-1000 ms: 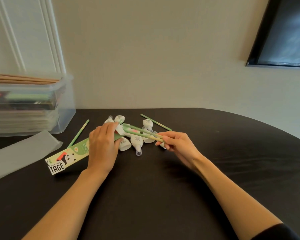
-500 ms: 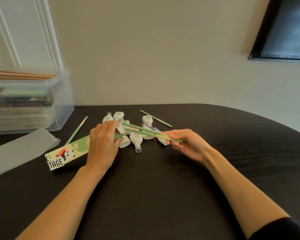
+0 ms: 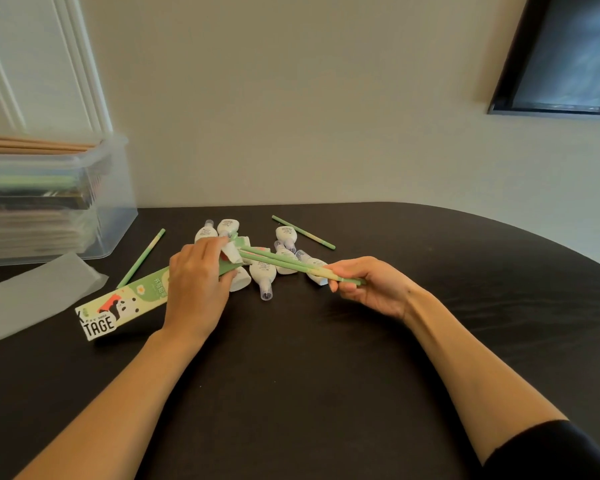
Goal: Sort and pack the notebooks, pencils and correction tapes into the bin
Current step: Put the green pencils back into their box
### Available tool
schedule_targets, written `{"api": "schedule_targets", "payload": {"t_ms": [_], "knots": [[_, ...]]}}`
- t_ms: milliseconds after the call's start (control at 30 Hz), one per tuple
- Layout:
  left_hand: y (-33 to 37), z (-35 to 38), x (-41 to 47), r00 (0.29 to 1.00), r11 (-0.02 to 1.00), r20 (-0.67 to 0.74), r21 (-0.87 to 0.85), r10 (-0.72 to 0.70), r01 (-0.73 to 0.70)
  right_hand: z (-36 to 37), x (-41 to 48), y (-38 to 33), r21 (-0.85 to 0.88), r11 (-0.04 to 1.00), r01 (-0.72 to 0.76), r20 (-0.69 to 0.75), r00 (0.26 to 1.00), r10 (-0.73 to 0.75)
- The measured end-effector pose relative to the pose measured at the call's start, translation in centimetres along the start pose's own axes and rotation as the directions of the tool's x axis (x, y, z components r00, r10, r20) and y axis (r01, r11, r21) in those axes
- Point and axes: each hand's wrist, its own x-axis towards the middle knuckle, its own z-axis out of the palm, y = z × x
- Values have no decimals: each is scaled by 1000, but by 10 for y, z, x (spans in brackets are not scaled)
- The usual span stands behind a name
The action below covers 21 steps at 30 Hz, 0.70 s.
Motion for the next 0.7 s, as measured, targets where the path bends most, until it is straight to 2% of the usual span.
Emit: {"api": "schedule_targets", "payload": {"t_ms": [100,233,333,400,500,700], "knots": [[2,1,0,996,996,57,-47,73,-70,-1,0,0,-73,997,-31,32,999,34],[7,-1,-3,957,966,144,-89,252,-241,-4,-1,-2,-165,985,-43,-40,999,37],[12,-2,-5,916,938,205,-104,346,-331,-2,0,-2,-202,979,31,-139,989,-60],[19,-2,-6,899,925,219,-98,379,-367,2,2,-1,-195,973,125,-268,947,-175],[28,-1,-7,893,914,196,-45,404,-404,14,7,1,-167,958,234,-440,852,-285],[31,-1,-5,946,955,130,-44,296,-293,39,12,1,-143,929,341,-478,798,-366]]}}
